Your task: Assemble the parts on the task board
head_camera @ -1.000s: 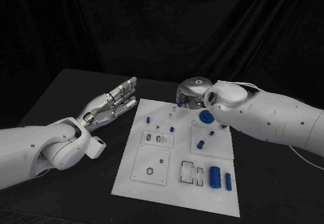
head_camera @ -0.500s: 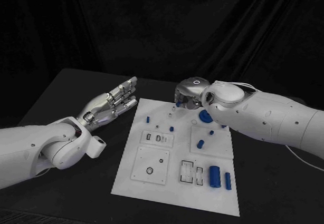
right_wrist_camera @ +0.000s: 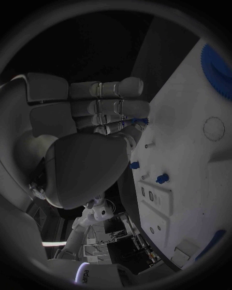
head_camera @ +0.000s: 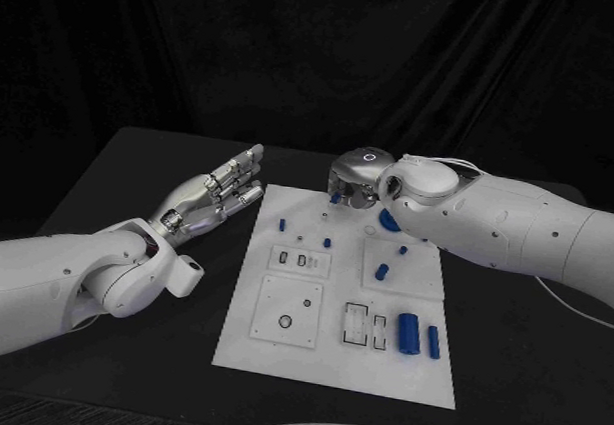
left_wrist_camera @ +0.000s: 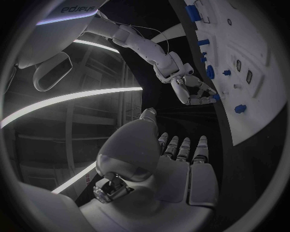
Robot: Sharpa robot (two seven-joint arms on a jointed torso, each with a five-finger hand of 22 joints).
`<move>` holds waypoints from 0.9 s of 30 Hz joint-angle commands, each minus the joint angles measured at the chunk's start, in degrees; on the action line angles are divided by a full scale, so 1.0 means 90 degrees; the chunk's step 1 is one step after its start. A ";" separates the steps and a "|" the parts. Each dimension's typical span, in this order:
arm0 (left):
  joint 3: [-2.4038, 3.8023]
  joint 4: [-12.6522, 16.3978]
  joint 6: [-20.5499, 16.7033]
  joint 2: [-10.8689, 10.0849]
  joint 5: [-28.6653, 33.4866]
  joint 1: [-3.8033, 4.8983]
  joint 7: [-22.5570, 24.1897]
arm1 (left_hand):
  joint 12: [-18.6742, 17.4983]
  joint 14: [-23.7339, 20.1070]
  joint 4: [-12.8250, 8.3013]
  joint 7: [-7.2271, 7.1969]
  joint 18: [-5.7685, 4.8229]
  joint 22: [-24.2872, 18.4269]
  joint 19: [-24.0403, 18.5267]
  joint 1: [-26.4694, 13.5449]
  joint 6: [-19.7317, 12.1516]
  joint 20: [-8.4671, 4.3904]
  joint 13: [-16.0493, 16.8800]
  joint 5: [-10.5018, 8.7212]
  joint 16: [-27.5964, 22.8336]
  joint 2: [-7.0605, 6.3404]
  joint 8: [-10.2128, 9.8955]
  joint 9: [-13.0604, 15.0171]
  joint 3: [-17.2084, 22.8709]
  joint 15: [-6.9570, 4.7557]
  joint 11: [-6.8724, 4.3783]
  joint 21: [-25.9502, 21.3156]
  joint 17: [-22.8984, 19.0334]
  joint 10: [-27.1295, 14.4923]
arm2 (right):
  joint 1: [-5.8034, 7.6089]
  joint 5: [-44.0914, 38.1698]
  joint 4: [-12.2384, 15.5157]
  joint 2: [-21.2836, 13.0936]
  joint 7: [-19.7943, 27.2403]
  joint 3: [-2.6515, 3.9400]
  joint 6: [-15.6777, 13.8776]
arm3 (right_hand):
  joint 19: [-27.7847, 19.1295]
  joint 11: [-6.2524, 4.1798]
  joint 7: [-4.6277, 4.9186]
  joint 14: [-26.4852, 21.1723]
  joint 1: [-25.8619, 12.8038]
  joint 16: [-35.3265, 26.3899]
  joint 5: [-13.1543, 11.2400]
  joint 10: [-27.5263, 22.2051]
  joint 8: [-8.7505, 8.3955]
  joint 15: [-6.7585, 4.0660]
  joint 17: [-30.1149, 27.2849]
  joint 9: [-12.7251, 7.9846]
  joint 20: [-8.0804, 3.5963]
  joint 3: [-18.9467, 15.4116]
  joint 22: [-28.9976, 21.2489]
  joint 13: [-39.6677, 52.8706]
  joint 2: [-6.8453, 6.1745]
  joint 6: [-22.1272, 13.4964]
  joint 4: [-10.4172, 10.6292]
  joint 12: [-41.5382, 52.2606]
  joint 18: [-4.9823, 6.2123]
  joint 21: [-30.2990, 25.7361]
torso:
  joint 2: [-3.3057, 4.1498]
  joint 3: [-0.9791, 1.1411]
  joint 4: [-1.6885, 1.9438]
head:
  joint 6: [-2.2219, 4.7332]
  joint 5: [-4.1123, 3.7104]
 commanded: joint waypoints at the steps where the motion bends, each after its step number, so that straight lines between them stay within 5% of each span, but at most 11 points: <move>1: 0.0006 -0.0003 0.0084 0.0021 -0.0003 0.0018 0.0075 | -0.0026 -0.0003 -0.0018 0.0009 0.0058 0.0010 -0.0010 0.0059 0.0043 0.0034 -0.0002 0.0033 -0.0023 0.0004 0.0027 0.0008 -0.0001 0.0027 0.0058 0.0028 -0.0010 -0.0009 | -0.0020 -0.0017 -0.0018 0.0011 -0.0013 0.0007 -0.0114 | 0.0017 0.0011 -0.0007 0.0028 -0.0081 0.0022 0.0007 -0.0040 -0.0026 0.0012 -0.0002 0.0004 0.0008 -0.0013 -0.0002 0.0010 0.0002 -0.0052 0.0039 -0.0019 -0.0053 0.0023 | -0.0001 -0.0003 -0.0001 | 0.0010 0.0005; 27: 0.0006 -0.0077 0.0164 0.0086 -0.0003 0.0018 0.0034 | -0.0029 -0.0003 -0.0032 0.0133 0.0061 0.0015 0.0000 0.0067 0.0205 0.0063 -0.0002 0.0041 -0.0023 0.0020 0.0057 0.0030 0.0008 0.0061 0.0078 0.0035 -0.0010 -0.0008 | -0.0122 -0.0017 -0.0185 0.0168 -0.0015 0.0013 0.0022 | -0.0108 0.0057 0.0026 -0.0091 -0.0176 -0.0061 -0.0053 -0.0241 -0.0194 0.0051 -0.0057 -0.0051 0.0043 -0.0004 -0.0092 0.0003 -0.0053 -0.0275 0.0127 -0.0036 -0.0027 -0.0126 | 0.0000 -0.0003 0.0005 | -0.0054 0.0025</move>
